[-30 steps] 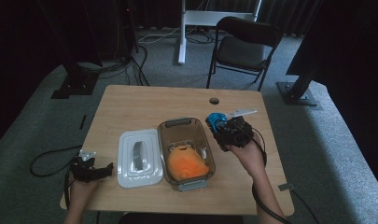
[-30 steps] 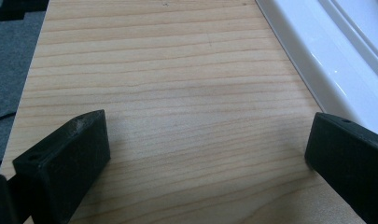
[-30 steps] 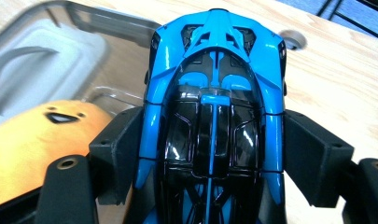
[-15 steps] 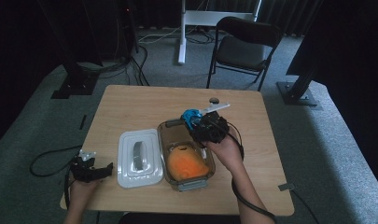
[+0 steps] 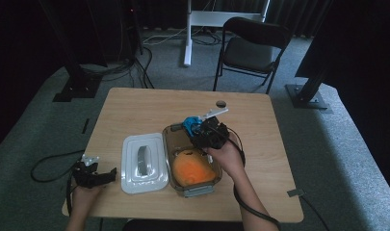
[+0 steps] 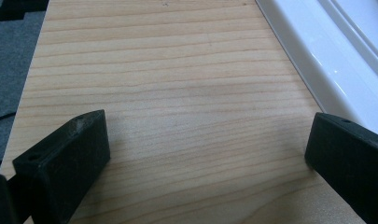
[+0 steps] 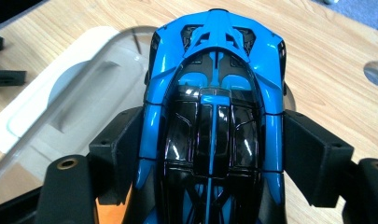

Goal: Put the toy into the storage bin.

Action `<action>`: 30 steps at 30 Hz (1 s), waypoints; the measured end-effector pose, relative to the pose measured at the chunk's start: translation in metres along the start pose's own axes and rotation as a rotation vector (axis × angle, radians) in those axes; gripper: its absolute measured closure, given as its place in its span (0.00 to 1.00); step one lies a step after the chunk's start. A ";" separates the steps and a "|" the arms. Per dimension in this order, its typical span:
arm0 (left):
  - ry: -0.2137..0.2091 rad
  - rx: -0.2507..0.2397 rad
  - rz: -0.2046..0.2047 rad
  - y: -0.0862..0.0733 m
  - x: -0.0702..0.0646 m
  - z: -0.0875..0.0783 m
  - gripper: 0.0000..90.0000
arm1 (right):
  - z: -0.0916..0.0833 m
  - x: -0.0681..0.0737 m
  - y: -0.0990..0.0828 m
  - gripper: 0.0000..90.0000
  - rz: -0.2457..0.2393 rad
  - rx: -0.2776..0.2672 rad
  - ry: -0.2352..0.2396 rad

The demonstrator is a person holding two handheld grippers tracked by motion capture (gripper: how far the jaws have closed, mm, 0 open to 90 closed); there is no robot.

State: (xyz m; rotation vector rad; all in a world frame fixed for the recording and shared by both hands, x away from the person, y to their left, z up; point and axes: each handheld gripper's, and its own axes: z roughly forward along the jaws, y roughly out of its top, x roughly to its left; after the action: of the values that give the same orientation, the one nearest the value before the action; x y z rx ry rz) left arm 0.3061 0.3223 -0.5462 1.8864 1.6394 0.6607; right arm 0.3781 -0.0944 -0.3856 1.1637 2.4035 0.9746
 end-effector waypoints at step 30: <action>0.000 -0.002 -0.002 0.000 0.000 0.000 0.00 | 0.022 0.009 0.001 0.29 -0.007 0.066 0.026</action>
State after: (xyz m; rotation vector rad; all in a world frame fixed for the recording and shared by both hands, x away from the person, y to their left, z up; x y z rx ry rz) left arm 0.3061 0.3222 -0.5463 1.8835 1.6396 0.6610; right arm 0.3847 -0.0774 -0.4005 1.1715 2.4758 0.9200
